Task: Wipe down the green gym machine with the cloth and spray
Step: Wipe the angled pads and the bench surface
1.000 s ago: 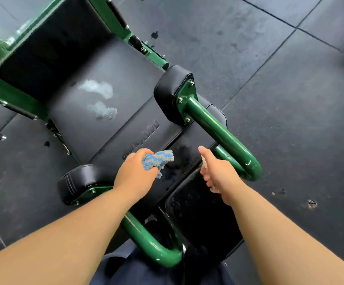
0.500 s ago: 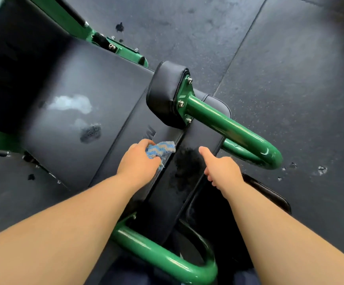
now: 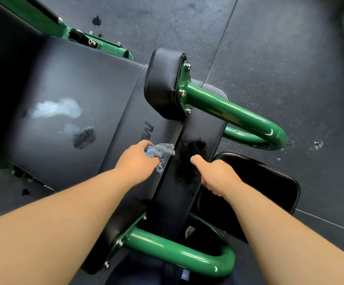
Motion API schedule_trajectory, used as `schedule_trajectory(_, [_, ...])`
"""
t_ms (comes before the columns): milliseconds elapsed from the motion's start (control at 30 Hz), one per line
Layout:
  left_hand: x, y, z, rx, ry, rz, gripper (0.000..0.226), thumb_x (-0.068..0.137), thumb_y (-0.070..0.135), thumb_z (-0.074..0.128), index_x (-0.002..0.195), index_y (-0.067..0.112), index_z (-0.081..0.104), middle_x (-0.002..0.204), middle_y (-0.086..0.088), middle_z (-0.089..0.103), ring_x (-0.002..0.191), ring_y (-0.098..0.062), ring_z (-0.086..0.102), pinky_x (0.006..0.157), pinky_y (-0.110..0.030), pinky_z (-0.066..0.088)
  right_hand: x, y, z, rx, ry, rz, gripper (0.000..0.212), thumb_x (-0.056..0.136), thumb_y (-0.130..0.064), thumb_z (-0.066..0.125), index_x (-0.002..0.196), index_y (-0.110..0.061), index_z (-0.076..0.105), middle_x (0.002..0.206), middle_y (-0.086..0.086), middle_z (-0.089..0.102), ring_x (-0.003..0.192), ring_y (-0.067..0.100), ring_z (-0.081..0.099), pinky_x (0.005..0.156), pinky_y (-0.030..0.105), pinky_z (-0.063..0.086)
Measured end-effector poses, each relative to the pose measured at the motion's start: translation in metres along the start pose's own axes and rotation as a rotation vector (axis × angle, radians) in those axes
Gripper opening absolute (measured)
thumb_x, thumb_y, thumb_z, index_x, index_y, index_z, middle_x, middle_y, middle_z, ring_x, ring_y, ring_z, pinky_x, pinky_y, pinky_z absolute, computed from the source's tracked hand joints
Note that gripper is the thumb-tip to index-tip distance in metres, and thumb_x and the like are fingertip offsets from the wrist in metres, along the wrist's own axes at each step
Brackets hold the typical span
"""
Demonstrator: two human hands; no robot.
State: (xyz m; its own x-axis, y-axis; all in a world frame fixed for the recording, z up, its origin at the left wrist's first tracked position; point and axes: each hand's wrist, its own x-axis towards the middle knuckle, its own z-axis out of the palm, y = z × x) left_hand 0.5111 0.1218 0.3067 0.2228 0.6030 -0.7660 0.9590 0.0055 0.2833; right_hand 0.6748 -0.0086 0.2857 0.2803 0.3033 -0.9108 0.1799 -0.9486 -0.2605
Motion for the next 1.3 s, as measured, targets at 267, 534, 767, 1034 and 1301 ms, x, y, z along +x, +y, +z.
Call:
schedule_trajectory(267, [-0.013, 0.010, 0.003, 0.022, 0.055, 0.000, 0.026, 0.085, 0.027, 0.061, 0.109, 0.031, 0.054, 0.090, 0.006, 0.062, 0.066, -0.008, 0.055, 0.051, -0.024, 0.037, -0.007, 0.000, -0.016, -0.299, 0.020, -0.168, 0.068, 0.074, -0.076, 0.033, 0.068, -0.013, 0.059, 0.074, 0.002, 0.063, 0.074, 0.025, 0.060, 0.065, 0.031, 0.044])
schedule_trajectory(534, [-0.009, -0.002, -0.006, 0.072, -0.017, 0.016, 0.029, 0.084, 0.027, 0.060, 0.111, 0.031, 0.053, 0.084, 0.007, 0.061, 0.057, -0.011, 0.054, 0.052, -0.024, 0.042, -0.033, 0.014, 0.041, -0.384, -0.086, -0.134, 0.059, 0.080, -0.069, 0.038, 0.079, -0.014, 0.059, 0.089, 0.008, 0.063, 0.081, 0.026, 0.055, 0.072, 0.031, 0.044])
schedule_trajectory(767, [0.008, -0.013, -0.037, 0.178, -0.108, 0.142, 0.027, 0.082, 0.026, 0.059, 0.108, 0.032, 0.054, 0.084, 0.009, 0.062, 0.067, -0.012, 0.059, 0.054, -0.026, 0.042, -0.004, -0.022, 0.003, 0.247, 0.352, -0.002, 0.057, 0.085, -0.062, 0.041, 0.066, -0.012, 0.061, 0.069, 0.006, 0.061, 0.083, 0.033, 0.065, 0.071, 0.035, 0.047])
schedule_trajectory(1034, [0.029, -0.012, -0.067, 0.251, -0.193, 0.358, 0.029, 0.083, 0.028, 0.060, 0.111, 0.031, 0.054, 0.090, 0.008, 0.063, 0.071, -0.010, 0.060, 0.056, -0.024, 0.042, -0.006, -0.066, 0.015, 0.681, 0.429, 0.124, 0.053, 0.072, -0.062, 0.045, 0.059, -0.010, 0.051, 0.047, 0.001, 0.046, 0.047, 0.022, 0.039, 0.056, 0.033, 0.036])
schedule_trajectory(1301, [0.033, -0.024, -0.061, 0.285, -0.249, 0.351, 0.030, 0.081, 0.025, 0.059, 0.110, 0.033, 0.054, 0.090, 0.009, 0.063, 0.070, -0.008, 0.058, 0.054, -0.023, 0.038, -0.023, -0.061, 0.016, 0.734, 0.360, 0.191, 0.052, 0.080, -0.059, 0.049, 0.057, -0.012, 0.048, 0.049, 0.002, 0.044, 0.042, 0.019, 0.035, 0.046, 0.024, 0.031])
